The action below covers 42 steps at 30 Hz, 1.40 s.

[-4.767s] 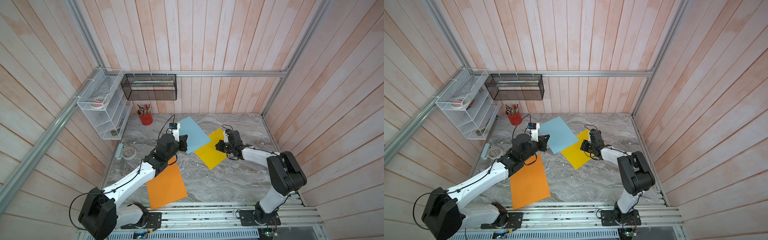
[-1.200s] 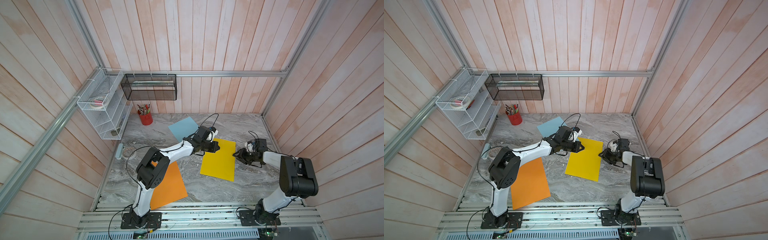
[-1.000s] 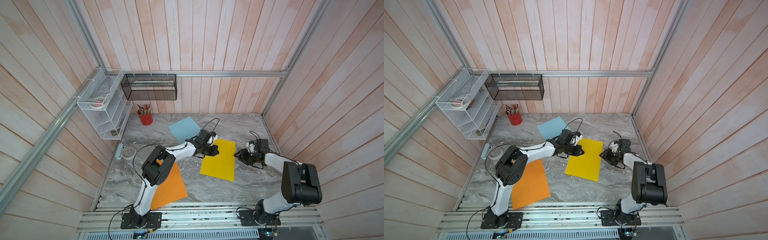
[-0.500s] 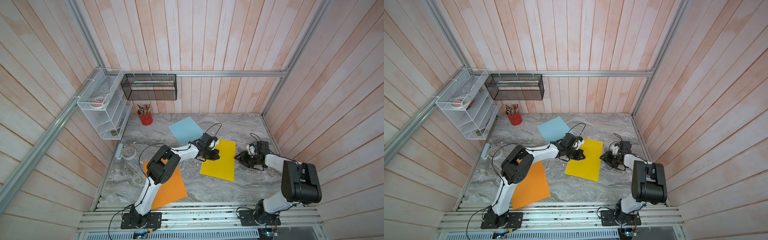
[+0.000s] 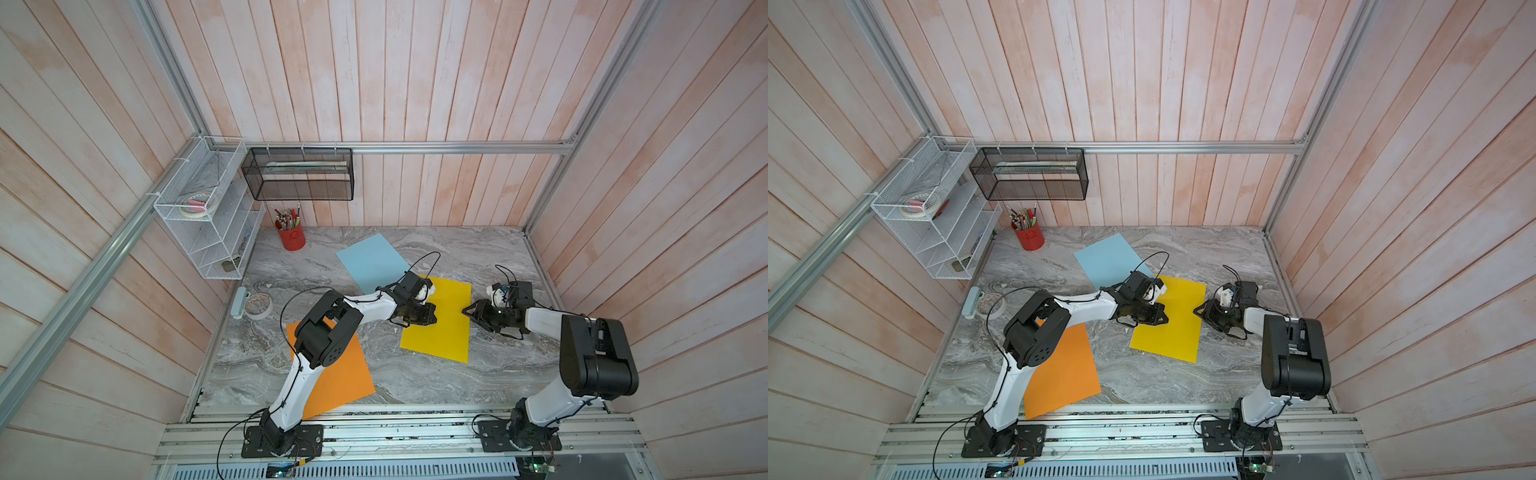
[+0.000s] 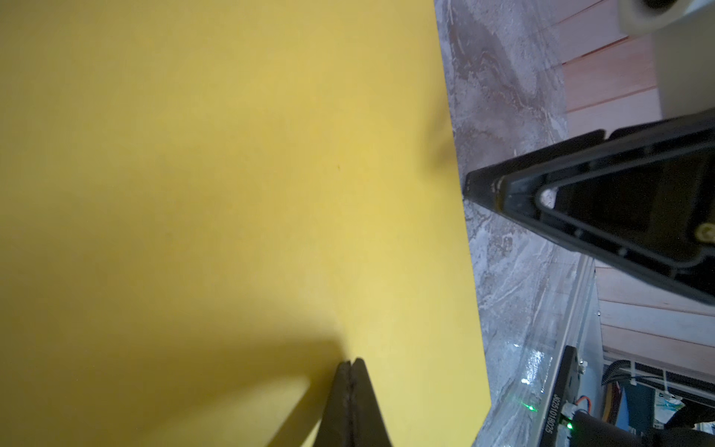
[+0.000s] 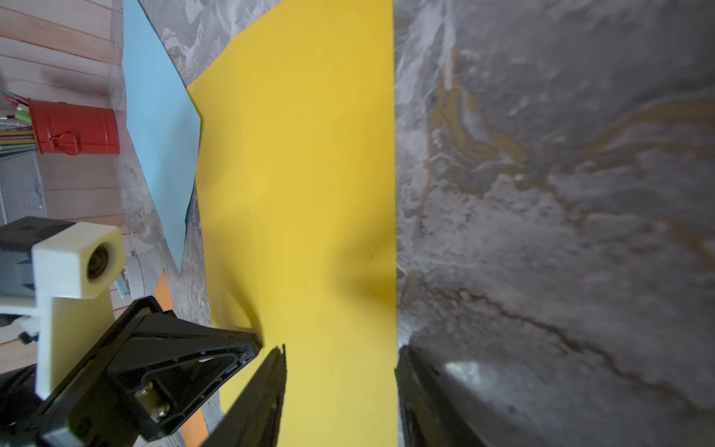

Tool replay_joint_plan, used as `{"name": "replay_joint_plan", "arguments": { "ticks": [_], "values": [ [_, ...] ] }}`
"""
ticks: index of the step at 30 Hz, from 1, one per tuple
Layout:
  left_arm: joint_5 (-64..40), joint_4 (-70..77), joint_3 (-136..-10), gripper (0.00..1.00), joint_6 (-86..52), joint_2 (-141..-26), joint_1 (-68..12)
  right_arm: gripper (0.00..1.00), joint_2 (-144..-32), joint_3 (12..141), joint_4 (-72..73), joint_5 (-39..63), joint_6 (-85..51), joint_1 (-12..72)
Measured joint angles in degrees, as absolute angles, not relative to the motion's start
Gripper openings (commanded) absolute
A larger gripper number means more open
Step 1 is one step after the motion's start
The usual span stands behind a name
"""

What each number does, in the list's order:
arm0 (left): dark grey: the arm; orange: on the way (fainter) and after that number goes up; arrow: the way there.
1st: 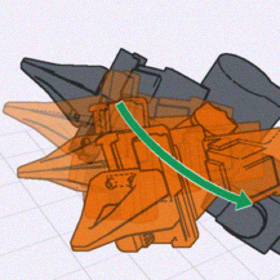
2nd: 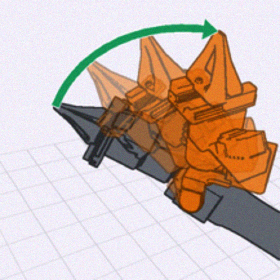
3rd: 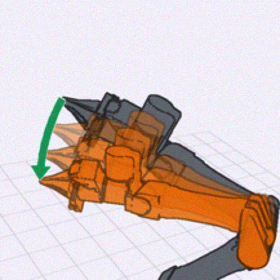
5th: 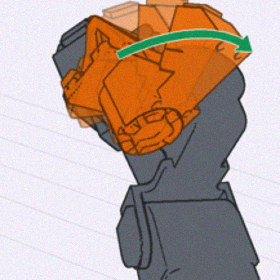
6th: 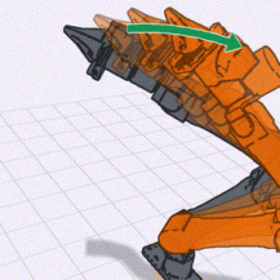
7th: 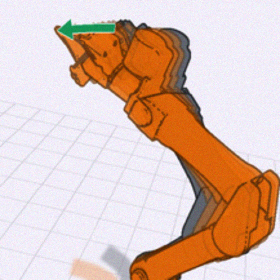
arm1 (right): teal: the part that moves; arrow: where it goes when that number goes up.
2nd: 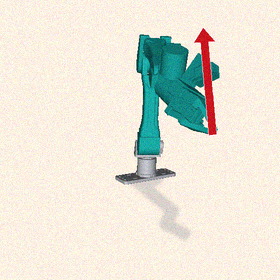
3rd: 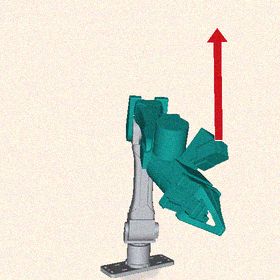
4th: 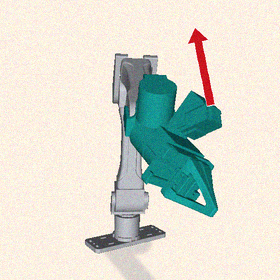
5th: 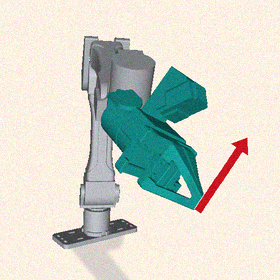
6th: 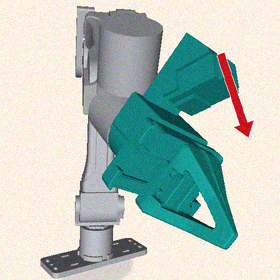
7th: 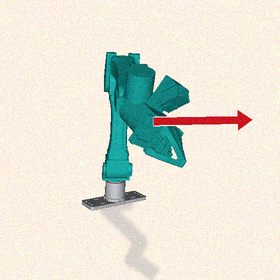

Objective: Fold the rectangular paper in half along the long edge
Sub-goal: Adjust the paper at the center of the board.

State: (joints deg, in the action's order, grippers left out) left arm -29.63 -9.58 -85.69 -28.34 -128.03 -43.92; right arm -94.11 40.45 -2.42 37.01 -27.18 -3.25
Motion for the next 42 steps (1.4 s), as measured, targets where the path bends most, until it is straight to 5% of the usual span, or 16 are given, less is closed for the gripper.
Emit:
{"name": "replay_joint_plan", "arguments": {
  "ticks": [12,20,29,42],
  "values": [
    [-30.3,-7.9,-84.9,0.0,-29.0,-128.0,-43.9,0.51,-100.5,44.9,4.1,41.8,-34.3,8.6],
    [-30.2,-7.3,-84.5,0.0,-29.0,-127.9,-43.9,0.47,-95.5,41.7,5.0,42.4,-39.2,7.4],
    [-30.4,-6.1,-83.7,0.0,-29.0,-127.7,-43.9,0.17,-88.5,41.7,0.3,38.2,-36.3,1.1],
    [-30.3,-7.9,-82.0,0.0,-29.3,-125.6,-43.9,0.0,-89.6,42.2,-7.5,32.3,-32.0,1.1]
  ]
}}
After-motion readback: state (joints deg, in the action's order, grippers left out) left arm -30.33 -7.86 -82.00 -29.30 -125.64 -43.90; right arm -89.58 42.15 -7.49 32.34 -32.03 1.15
